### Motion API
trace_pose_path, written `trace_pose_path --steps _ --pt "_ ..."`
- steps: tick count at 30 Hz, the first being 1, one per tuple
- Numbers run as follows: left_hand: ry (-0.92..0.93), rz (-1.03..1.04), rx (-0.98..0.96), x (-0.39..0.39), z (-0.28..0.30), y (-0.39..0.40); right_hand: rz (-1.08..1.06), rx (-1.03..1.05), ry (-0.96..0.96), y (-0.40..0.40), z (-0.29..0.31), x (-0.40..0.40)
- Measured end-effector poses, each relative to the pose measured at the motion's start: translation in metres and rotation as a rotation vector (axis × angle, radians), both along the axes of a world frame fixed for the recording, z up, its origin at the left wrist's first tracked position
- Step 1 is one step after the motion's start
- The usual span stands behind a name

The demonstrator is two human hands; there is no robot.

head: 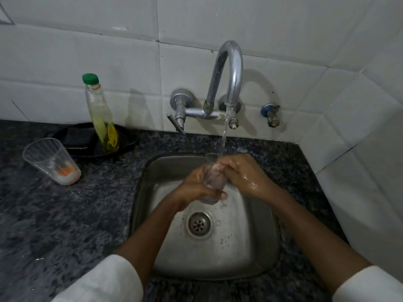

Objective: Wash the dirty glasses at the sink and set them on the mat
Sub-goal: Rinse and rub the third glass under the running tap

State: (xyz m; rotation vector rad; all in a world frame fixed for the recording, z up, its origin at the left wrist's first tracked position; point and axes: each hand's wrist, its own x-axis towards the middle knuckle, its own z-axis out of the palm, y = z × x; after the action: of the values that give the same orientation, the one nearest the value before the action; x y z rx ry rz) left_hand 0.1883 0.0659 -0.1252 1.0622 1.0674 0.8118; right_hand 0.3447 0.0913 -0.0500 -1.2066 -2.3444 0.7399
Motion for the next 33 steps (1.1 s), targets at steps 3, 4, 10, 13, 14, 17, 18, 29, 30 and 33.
trace_pose_path --steps 3,4,10,13,14,17,18,29,30,33 --pt "-0.167 -0.087 -0.068 -0.003 0.000 0.004 -0.026 0.024 -0.034 0.001 -0.005 -0.001" --pt "-0.031 0.014 -0.048 0.008 0.004 0.000 -0.075 0.029 -0.078 0.002 -0.005 -0.004" --pt "0.107 0.136 0.043 0.014 0.000 -0.009 -0.132 0.074 -0.121 -0.004 -0.006 -0.010" --pt "-0.240 -0.161 -0.118 -0.011 -0.001 0.000 -0.041 0.037 -0.003 -0.007 -0.007 -0.006" --pt "-0.194 -0.124 -0.096 -0.006 -0.003 0.000 -0.074 0.028 -0.025 -0.006 -0.008 -0.007" --pt "0.195 0.278 0.089 0.023 -0.006 -0.004 -0.193 -0.005 -0.112 -0.002 -0.009 -0.012" --pt "0.211 0.344 0.109 0.029 -0.010 -0.007 -0.207 -0.003 -0.118 -0.002 -0.010 -0.014" --pt "0.227 0.368 -0.036 0.027 -0.018 -0.012 -0.293 -0.028 -0.113 -0.002 -0.017 -0.010" --pt "0.218 0.339 -0.035 0.026 -0.018 -0.012 -0.287 -0.029 -0.090 -0.003 -0.016 -0.010" --pt "-0.185 -0.001 -0.229 0.002 -0.013 -0.008 -0.133 0.101 -0.008 -0.010 -0.014 -0.009"
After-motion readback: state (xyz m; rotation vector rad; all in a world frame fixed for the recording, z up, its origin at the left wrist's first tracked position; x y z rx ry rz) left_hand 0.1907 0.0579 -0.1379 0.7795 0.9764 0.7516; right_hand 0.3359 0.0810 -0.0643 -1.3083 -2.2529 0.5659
